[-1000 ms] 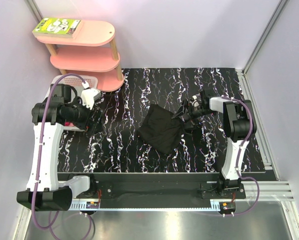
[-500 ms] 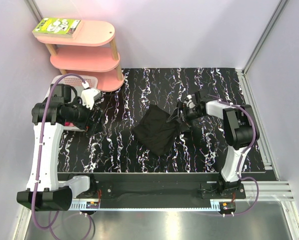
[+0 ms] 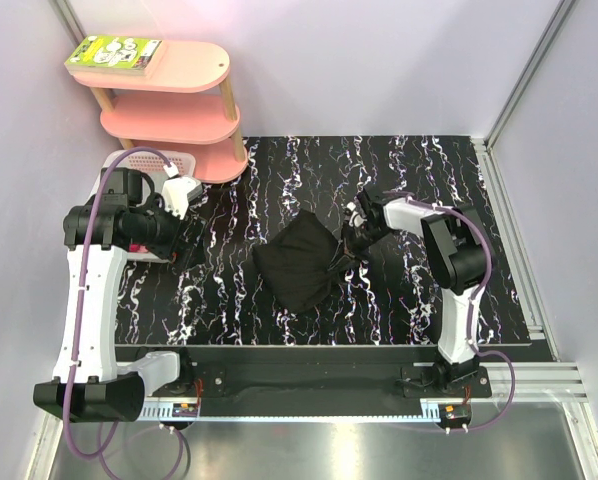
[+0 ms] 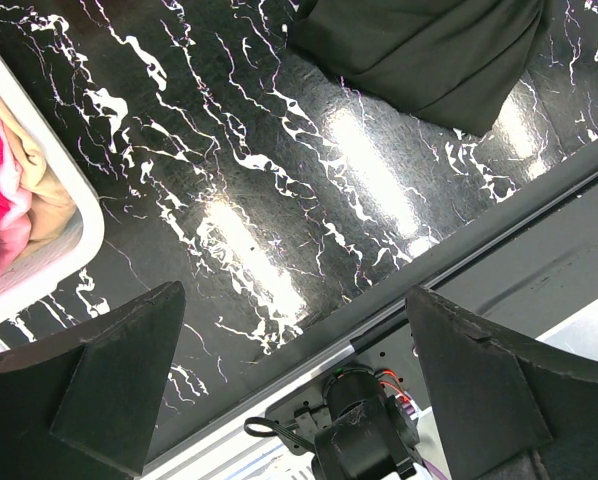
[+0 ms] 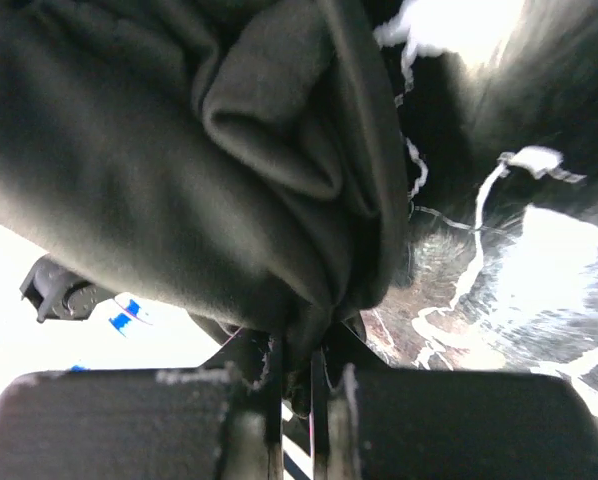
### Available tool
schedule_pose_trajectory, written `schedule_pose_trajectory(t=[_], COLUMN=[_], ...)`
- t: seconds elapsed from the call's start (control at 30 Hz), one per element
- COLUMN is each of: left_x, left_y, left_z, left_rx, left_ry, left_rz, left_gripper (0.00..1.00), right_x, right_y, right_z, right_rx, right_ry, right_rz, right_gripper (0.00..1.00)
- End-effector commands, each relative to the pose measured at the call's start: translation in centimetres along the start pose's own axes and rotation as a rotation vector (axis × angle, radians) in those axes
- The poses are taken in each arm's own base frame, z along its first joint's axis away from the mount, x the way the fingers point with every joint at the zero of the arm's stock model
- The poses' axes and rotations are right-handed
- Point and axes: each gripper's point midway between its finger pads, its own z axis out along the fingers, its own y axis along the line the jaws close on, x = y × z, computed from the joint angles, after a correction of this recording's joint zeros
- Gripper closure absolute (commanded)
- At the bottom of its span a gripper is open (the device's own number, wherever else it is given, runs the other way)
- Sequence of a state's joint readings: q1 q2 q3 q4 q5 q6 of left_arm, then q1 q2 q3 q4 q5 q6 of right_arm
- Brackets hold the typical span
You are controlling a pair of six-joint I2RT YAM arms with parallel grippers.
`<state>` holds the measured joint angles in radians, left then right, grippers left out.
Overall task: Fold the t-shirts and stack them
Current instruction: Put the neatly folded tshirt into the corner of the board with the right arm
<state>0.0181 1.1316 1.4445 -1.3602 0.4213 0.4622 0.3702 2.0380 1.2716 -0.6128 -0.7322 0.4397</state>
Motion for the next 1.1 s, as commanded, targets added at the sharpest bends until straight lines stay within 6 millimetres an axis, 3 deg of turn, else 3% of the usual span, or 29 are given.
schedule_pose_trajectory(t=[0.0,0.1,0.17,0.2,0.33,0.47,0.5,0.83,0.93,1.07], left_x=[0.6,0.6,0.7,0.8,1.2,1.7,1.7,1.7,1.8,1.9], left_y=[-0.4,-0.3,-0.1,0.0,0.3,0.6,0.6,1.7,2.0,2.2], left_z=[-0.7,-0.7,-0.5,-0.5,-0.5,-0.2,-0.1,0.7,0.8,0.9], left_rx=[-0.008,-0.013,-0.019,-0.020,-0.038,-0.045,-0.041,-0.033,-0.036,-0.038], left_ry=[0.001,0.002,0.012,0.015,0.027,0.043,0.046,0.064,0.070,0.077], left_rz=[-0.004,0.001,0.008,0.008,0.029,0.034,0.035,0.029,0.027,0.029], left_gripper=[0.01,0.01,0.01,0.01,0.01,0.01,0.01,0.01,0.01,0.01], right_x=[-4.6,-10.1,-12.7,-14.5,-17.7,-20.0,-20.0,-22.0,-22.9,-22.4], right_y=[-0.4,-4.0,-6.5,-8.4,-13.6,-15.7,-16.8,-22.6,-23.9,-26.1], right_z=[-2.7,-7.9,-10.7,-13.3,-18.0,-20.0,-19.3,-21.1,-23.6,-25.8], right_rx=[0.081,0.132,0.188,0.208,0.304,0.327,0.341,0.443,0.505,0.614], right_ry=[-0.139,-0.325,-0.427,-0.485,-0.611,-0.648,-0.618,-0.612,-0.662,-0.675], right_rz=[-0.020,0.124,0.212,0.270,0.419,0.450,0.472,0.556,0.585,0.643], right_gripper=[1.00,1.00,1.00,1.00,1.00,1.00,1.00,1.00,1.00,1.00])
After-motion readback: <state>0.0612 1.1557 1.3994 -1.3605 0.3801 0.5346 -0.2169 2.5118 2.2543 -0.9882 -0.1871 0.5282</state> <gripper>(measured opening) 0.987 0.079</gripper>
